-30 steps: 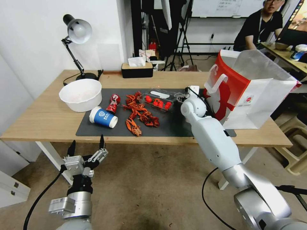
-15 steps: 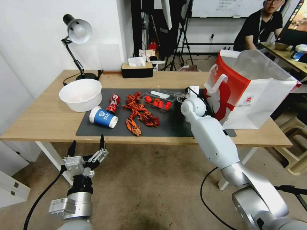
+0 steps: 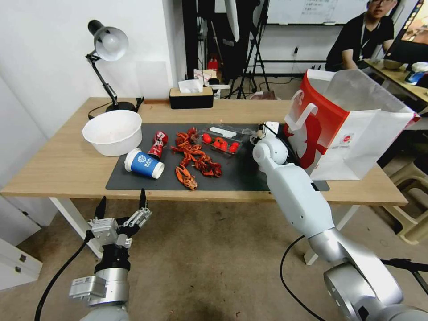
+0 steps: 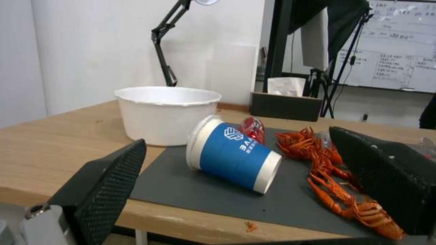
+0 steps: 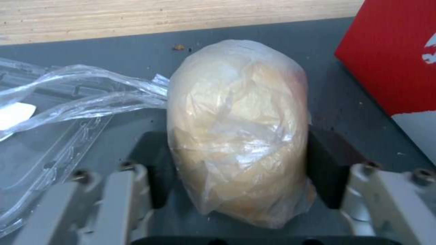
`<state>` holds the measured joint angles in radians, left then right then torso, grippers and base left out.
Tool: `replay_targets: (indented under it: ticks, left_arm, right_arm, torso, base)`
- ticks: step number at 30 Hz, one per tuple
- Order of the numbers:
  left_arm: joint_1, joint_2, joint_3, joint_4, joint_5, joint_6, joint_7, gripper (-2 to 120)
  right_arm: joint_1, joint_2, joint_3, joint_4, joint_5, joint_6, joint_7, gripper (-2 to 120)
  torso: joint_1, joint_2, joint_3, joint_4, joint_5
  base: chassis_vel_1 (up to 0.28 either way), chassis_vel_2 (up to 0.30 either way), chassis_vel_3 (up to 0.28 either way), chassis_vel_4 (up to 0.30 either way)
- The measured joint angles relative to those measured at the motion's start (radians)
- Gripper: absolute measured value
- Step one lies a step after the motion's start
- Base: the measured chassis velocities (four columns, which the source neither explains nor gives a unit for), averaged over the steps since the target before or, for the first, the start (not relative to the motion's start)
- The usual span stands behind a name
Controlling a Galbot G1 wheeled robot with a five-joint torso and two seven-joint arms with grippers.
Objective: Pick up the trash from the table and place it into the takeout bag.
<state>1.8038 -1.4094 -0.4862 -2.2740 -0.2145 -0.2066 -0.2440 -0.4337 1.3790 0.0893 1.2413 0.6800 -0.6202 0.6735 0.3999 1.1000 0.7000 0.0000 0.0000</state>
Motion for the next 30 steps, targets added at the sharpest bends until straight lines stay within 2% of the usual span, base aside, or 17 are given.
replay_targets:
  ticks: [2,3,7,8,14,20,29,30]
  left_arm:
    - [0.000,0.000,0.000,0.000,0.000,0.000,0.000,100]
    - [0.000,0.000,0.000,0.001,0.000,0.000,0.000,100]
    - [-0.001,0.000,0.001,0.002,0.000,0.000,0.000,100]
    - [-0.002,0.000,0.001,0.002,0.000,0.000,0.000,100]
    - [-0.003,0.000,0.002,0.005,0.000,0.000,0.000,100]
    - [-0.004,0.000,0.002,0.004,-0.002,0.000,0.000,100]
    - [0.001,-0.001,0.000,-0.015,-0.005,0.000,-0.001,100]
    - [0.001,-0.002,0.000,-0.020,-0.005,0.000,-0.001,100]
  right_arm:
    - [0.000,0.000,0.000,0.000,0.000,0.000,0.000,54]
    - [0.000,0.000,0.000,0.001,0.000,0.001,0.001,45]
    - [0.000,0.000,-0.001,0.002,0.000,0.002,0.003,36]
    - [0.000,0.000,-0.002,0.003,0.000,0.002,0.004,27]
    - [-0.004,-0.003,-0.004,0.014,0.000,0.005,0.014,10]
    - [-0.020,-0.022,-0.012,0.052,-0.001,0.007,0.025,8]
    - [-0.064,-0.100,-0.034,0.171,0.013,-0.005,0.074,7]
    - [-0.082,-0.128,-0.037,0.217,0.033,-0.013,0.086,7]
  torso:
    - [0.000,0.000,0.000,0.0000,0.0000]
    - [0.000,0.000,0.000,0.0000,0.0000]
    - [0.000,0.000,0.000,0.0000,0.0000]
    - [0.000,0.000,0.000,0.0000,0.0000]
    - [0.000,0.000,0.000,0.0001,0.0000]
    - [0.000,0.000,0.000,0.0000,-0.0001]
    - [0.000,0.000,0.000,0.0000,0.0001]
    - [0.000,0.000,0.000,-0.0001,0.0001]
  base:
    - [0.000,0.000,0.000,0.000]
    - [0.000,0.000,0.000,0.000]
    - [0.000,0.000,0.000,0.000]
    - [0.000,0.000,0.000,0.000]
    - [0.000,0.000,0.000,0.000]
    - [0.000,0.000,0.000,0.000]
    - [0.000,0.000,0.000,0.000]
    - [0.000,0.000,0.000,0.000]
